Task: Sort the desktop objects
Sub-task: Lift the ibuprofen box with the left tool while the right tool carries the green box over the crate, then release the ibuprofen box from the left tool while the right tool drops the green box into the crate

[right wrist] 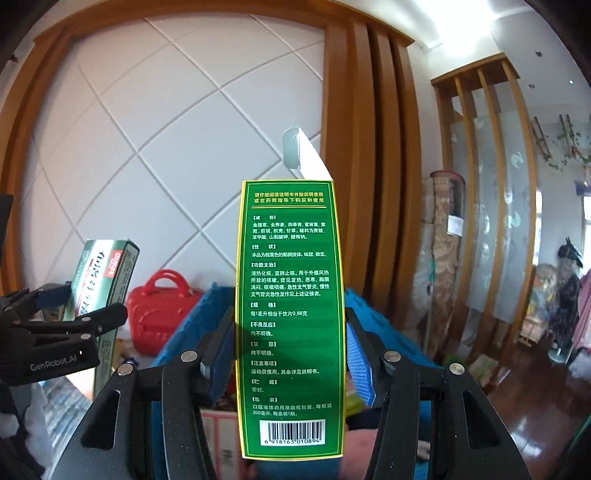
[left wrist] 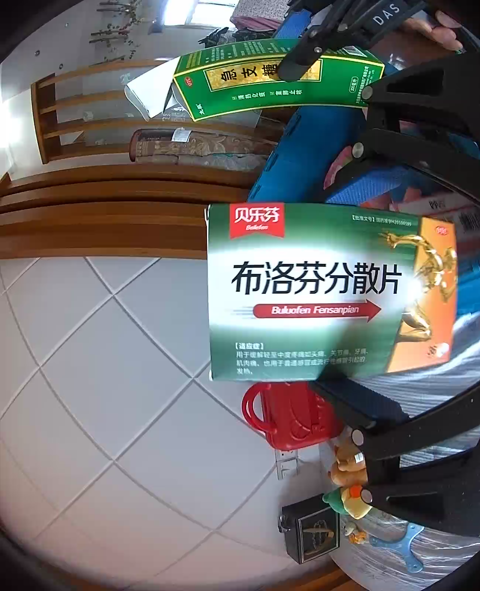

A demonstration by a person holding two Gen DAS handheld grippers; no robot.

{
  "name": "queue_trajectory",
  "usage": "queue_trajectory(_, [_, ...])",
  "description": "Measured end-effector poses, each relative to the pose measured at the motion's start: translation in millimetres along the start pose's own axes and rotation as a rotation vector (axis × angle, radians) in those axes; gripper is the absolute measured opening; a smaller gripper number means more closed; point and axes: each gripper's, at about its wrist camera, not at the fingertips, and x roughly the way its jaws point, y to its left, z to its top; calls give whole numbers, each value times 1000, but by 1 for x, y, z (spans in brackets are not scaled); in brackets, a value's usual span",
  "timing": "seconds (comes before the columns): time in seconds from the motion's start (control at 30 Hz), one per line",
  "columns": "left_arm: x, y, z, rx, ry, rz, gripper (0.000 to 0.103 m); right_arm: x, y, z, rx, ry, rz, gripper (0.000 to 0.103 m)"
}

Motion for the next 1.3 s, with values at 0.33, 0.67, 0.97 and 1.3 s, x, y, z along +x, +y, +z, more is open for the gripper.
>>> queue_trajectory(0.33, [42,-96,-8,76,130,15,87,27,-97,-29,42,72,19,53])
queue_trajectory(0.67, [65,-116,-17,80,195,48,93,69,-115,-54,36,168,52,53])
queue_trajectory(0.97, [65,-111,-20,80,199,74,101,78,-122,-63,67,189,63,103])
queue_trajectory(1.3, [29,-93,-9,52,121,117,103,62,-130,-61,94,168,83,103])
